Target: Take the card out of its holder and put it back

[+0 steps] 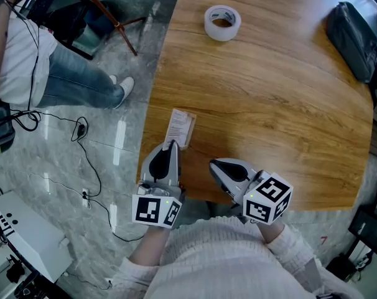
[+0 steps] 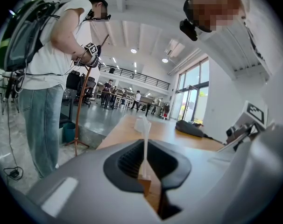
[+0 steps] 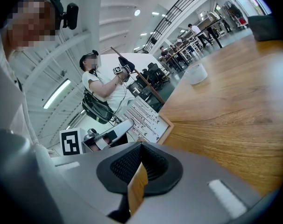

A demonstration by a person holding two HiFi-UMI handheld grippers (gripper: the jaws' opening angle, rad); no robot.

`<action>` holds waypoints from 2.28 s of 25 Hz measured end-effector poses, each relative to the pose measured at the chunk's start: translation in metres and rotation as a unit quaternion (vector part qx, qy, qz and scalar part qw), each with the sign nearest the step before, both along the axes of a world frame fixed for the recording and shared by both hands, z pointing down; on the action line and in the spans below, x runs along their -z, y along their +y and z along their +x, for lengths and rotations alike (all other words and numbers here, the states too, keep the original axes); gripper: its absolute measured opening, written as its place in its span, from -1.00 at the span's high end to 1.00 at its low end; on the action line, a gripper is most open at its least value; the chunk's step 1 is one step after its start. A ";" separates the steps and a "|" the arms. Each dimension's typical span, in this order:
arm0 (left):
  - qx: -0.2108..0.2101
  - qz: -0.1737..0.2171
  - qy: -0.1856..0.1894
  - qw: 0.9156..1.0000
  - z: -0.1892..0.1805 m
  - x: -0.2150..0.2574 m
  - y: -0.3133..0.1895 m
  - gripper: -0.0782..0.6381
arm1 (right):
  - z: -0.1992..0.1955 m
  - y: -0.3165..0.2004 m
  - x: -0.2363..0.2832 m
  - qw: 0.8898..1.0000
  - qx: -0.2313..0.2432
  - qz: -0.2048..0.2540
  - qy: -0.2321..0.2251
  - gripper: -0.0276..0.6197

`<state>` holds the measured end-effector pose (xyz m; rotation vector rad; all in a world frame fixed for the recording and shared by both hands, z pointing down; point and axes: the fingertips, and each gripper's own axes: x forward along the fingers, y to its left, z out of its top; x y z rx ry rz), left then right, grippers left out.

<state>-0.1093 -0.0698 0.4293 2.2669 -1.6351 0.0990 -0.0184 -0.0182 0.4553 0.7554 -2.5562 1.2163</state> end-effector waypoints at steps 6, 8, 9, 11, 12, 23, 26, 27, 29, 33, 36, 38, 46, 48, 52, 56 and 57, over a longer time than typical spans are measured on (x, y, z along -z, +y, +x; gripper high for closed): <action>0.003 0.013 0.002 1.000 -0.002 0.009 0.002 0.73 | 0.000 0.002 0.003 1.000 -0.001 0.007 -0.001 0.93; 0.004 0.017 0.003 1.000 -0.002 0.012 0.002 0.73 | 0.001 0.003 0.005 1.000 -0.002 0.009 -0.001 0.93; 0.004 0.019 0.003 1.000 -0.002 0.013 0.002 0.73 | 0.001 0.004 0.005 1.000 -0.001 0.009 -0.001 0.93; 0.003 0.023 0.002 1.000 -0.002 0.016 0.003 0.73 | 0.002 0.005 0.006 1.000 -0.001 0.010 0.000 0.93; 0.002 0.025 0.002 1.000 -0.002 0.018 0.003 0.73 | 0.003 0.006 0.007 1.000 -0.002 0.011 0.000 0.93; 0.002 0.045 -0.004 0.999 -0.002 0.036 0.008 0.73 | 0.004 0.010 0.016 1.000 0.000 0.024 -0.004 0.93; 0.002 0.050 -0.003 0.999 -0.002 0.041 0.010 0.73 | 0.005 0.014 0.017 1.000 -0.001 0.025 -0.004 0.93; 0.001 0.053 -0.003 0.999 -0.001 0.044 0.011 0.73 | 0.006 0.016 0.018 1.000 -0.002 0.025 -0.004 0.93; -0.001 0.057 -0.002 0.998 0.000 0.048 0.012 0.73 | 0.007 0.019 0.019 1.000 -0.001 0.026 -0.003 0.93; 0.001 0.065 0.000 0.998 0.002 0.057 0.014 0.73 | 0.007 0.020 0.021 1.000 0.000 0.030 -0.004 0.93; 0.003 0.071 0.003 0.997 0.002 0.063 0.014 0.73 | 0.009 0.018 0.022 0.999 -0.001 0.035 -0.006 0.93; 0.005 0.073 0.003 0.997 0.003 0.067 0.015 0.73 | 0.010 0.018 0.024 0.999 -0.003 0.038 -0.007 0.93; 0.010 0.080 0.005 0.997 0.003 0.082 0.021 0.73 | 0.011 0.019 0.031 0.999 -0.002 0.045 -0.010 0.93; 0.009 0.079 0.004 0.997 0.004 0.083 0.022 0.73 | 0.011 0.019 0.032 0.999 0.000 0.046 -0.010 0.93; 0.008 0.077 -0.003 0.997 0.006 0.080 0.018 0.73 | 0.014 0.014 0.029 0.999 0.001 0.047 -0.010 0.93; 0.007 0.079 -0.011 0.997 0.004 0.081 0.020 0.73 | 0.013 0.017 0.032 0.999 0.001 0.048 -0.007 0.93; 0.006 0.080 -0.012 0.997 0.003 0.082 0.021 0.73 | 0.013 0.018 0.033 0.999 0.001 0.048 -0.006 0.93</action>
